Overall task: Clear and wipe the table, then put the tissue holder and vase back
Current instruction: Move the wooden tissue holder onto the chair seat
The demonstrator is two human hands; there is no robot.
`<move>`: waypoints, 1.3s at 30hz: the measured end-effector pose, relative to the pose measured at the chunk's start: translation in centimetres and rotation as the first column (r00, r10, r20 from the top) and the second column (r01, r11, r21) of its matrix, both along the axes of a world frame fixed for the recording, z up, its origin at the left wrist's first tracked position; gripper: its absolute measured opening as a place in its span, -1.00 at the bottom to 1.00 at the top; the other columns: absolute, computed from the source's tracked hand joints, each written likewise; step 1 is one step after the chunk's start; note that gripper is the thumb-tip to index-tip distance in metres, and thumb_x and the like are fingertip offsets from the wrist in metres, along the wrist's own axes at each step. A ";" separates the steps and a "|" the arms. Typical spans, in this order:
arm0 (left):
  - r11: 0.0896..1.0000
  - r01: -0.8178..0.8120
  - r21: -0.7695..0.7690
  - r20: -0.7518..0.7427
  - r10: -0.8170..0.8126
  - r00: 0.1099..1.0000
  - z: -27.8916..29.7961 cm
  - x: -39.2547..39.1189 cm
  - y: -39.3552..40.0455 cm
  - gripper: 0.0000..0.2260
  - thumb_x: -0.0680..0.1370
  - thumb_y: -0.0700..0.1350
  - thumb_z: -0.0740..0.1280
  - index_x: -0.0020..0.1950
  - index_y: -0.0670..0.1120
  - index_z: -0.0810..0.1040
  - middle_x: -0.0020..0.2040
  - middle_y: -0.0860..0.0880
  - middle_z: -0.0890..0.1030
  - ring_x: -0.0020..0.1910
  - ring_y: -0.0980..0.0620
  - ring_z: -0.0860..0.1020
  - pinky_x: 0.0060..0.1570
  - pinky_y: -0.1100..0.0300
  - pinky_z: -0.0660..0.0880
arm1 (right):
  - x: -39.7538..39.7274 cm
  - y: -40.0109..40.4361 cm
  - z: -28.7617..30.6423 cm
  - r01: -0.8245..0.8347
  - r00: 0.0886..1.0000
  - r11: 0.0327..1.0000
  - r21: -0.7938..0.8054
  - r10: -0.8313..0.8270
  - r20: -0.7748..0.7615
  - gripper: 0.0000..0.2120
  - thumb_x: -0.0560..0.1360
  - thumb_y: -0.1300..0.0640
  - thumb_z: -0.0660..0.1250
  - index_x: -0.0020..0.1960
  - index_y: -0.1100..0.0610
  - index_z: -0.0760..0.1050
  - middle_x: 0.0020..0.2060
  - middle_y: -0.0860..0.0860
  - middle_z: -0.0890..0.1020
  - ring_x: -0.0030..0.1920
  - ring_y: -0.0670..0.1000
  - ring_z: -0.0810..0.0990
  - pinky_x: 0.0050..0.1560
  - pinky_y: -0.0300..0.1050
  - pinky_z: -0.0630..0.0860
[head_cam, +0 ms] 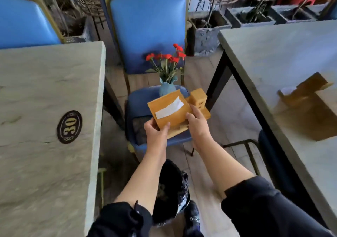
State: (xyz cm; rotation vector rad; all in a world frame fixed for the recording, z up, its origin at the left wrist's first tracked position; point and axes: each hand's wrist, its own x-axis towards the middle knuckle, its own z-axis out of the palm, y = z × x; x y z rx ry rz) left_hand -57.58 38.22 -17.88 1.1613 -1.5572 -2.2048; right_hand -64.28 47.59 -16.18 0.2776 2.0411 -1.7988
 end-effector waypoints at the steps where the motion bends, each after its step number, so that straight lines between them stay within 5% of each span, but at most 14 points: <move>1: 0.998 -0.057 0.026 0.001 0.057 0.998 -1.3 -1.0 1.0 -0.59 0.51 -0.23 0.38 0.26 -0.02 0.29 0.23 -0.07 0.53 0.16 0.03 0.54 0.14 0.09 0.51 | -1.5 0.4 -1.1 -0.039 0.999 0.999 0.038 0.039 0.005 -0.53 0.57 0.18 0.13 0.46 -0.07 0.31 0.34 -0.06 0.44 0.30 0.00 0.42 0.36 0.04 0.37; 7: 0.963 -0.244 0.117 0.078 0.236 0.968 -8.3 -6.6 5.1 -0.30 0.45 -0.30 0.44 0.38 0.21 0.19 0.33 -0.03 0.45 0.20 0.01 0.53 0.20 -0.06 0.51 | -9.0 1.9 -7.6 -0.221 0.975 0.959 0.177 0.212 0.066 -0.51 0.53 0.22 0.08 0.43 -0.02 0.36 0.36 -0.01 0.44 0.34 0.05 0.40 0.37 0.08 0.34; 10: 0.952 -0.263 0.160 0.133 0.243 0.961 -11.2 -8.5 5.1 -0.09 0.42 -0.29 0.47 0.42 0.42 0.04 0.42 0.02 0.34 0.24 0.00 0.50 0.24 -0.16 0.46 | -11.6 1.6 -10.1 -0.298 0.954 0.936 0.187 0.290 0.070 -0.55 0.53 0.26 0.07 0.33 -0.02 0.45 0.17 -0.08 0.51 0.21 0.00 0.44 0.21 -0.09 0.38; 15: 0.952 -0.273 0.139 0.185 0.246 0.952 -13.9 -11.1 5.4 0.04 0.38 -0.35 0.48 0.45 0.42 -0.10 0.45 0.08 0.27 0.24 0.01 0.50 0.25 -0.18 0.44 | -15.1 0.7 -13.4 -0.349 0.935 0.929 0.122 0.338 0.106 -0.56 0.53 0.26 0.05 0.25 -0.04 0.53 0.09 -0.07 0.56 0.12 0.01 0.50 0.01 -0.16 0.45; 21: 0.904 -0.383 0.191 0.252 0.332 0.909 -15.0 -12.5 6.6 0.03 0.36 -0.42 0.45 0.46 0.37 -0.06 0.39 -0.05 0.35 0.22 -0.03 0.51 0.18 -0.12 0.51 | -17.8 -0.1 -15.1 -0.430 0.900 0.893 0.132 0.412 0.140 -0.63 0.53 0.24 0.08 -0.01 -0.11 0.57 -0.02 -0.10 0.59 0.02 -0.04 0.52 -0.05 -0.15 0.46; 26: 0.917 -0.370 0.147 0.304 0.314 0.899 -14.2 -12.0 6.0 -0.17 0.44 -0.44 0.31 0.48 0.21 0.04 0.24 -0.02 0.39 -0.04 0.02 0.54 -0.07 0.02 0.56 | -18.0 0.3 -16.5 -0.426 0.904 0.884 0.192 0.414 0.104 -0.59 0.52 0.32 0.06 0.17 -0.04 0.51 0.09 -0.01 0.53 0.05 -0.02 0.49 -0.13 -0.17 0.40; 30: 0.968 -0.223 -0.112 0.332 0.248 0.910 -14.2 -11.7 3.1 -0.27 0.48 -0.43 0.21 0.54 0.06 0.06 0.49 0.00 0.18 0.37 0.01 0.34 0.23 0.04 0.47 | -16.5 0.5 -17.2 -0.299 0.954 0.924 0.238 0.294 0.059 -0.60 0.56 0.31 0.12 0.25 -0.09 0.43 0.23 0.05 0.44 0.13 0.00 0.47 0.08 -0.05 0.48; 31: 0.980 -0.130 -0.150 0.330 0.173 0.928 -14.3 -11.6 2.5 -0.31 0.50 -0.41 0.18 0.54 0.03 0.07 0.48 0.01 0.21 0.32 0.08 0.36 0.23 0.18 0.45 | -16.2 0.6 -17.2 -0.253 0.968 0.939 0.233 0.246 0.060 -0.62 0.57 0.29 0.14 0.29 -0.07 0.39 0.24 0.04 0.45 0.14 0.00 0.47 0.13 -0.01 0.50; 33: 0.984 -0.015 -0.176 0.358 0.078 0.930 -14.3 -11.5 1.8 -0.42 0.54 -0.37 0.13 0.52 -0.01 0.17 0.35 0.01 0.32 0.01 0.20 0.44 -0.13 0.50 0.44 | -15.6 0.6 -17.3 -0.192 0.981 0.955 0.225 0.178 0.077 -0.64 0.59 0.26 0.17 0.34 -0.01 0.34 0.22 -0.01 0.46 0.14 -0.04 0.46 0.20 0.01 0.48; 35: 0.985 0.002 -0.172 0.383 0.065 0.921 -14.5 -11.2 1.3 -0.50 0.53 -0.34 0.10 0.44 -0.01 0.31 0.28 -0.06 0.40 -0.12 0.11 0.46 -0.31 0.45 0.40 | -15.2 0.6 -17.2 -0.176 0.983 0.960 0.220 0.158 0.095 -0.64 0.60 0.26 0.15 0.35 0.00 0.32 0.16 -0.08 0.45 0.14 -0.06 0.44 0.22 0.01 0.47; 37: 0.986 0.003 -0.164 0.399 0.064 0.915 -14.9 -10.5 1.4 -0.54 0.51 -0.32 0.10 0.38 -0.05 0.38 0.29 -0.14 0.44 -0.05 -0.02 0.48 -0.21 0.36 0.39 | -14.9 0.6 -17.1 -0.187 0.980 0.958 0.219 0.165 0.113 -0.63 0.61 0.25 0.14 0.37 -0.04 0.32 0.12 -0.13 0.43 0.16 -0.06 0.44 0.23 0.03 0.46; 39: 0.990 -0.030 -0.139 0.411 0.086 0.908 -15.0 -9.7 1.9 -0.53 0.52 -0.33 0.10 0.41 -0.05 0.36 0.27 -0.08 0.44 -0.09 0.10 0.47 -0.24 0.37 0.39 | -14.8 0.4 -16.9 -0.227 0.971 0.947 0.228 0.203 0.122 -0.60 0.62 0.24 0.12 0.38 -0.10 0.32 0.14 -0.15 0.44 0.18 -0.05 0.45 0.24 0.06 0.46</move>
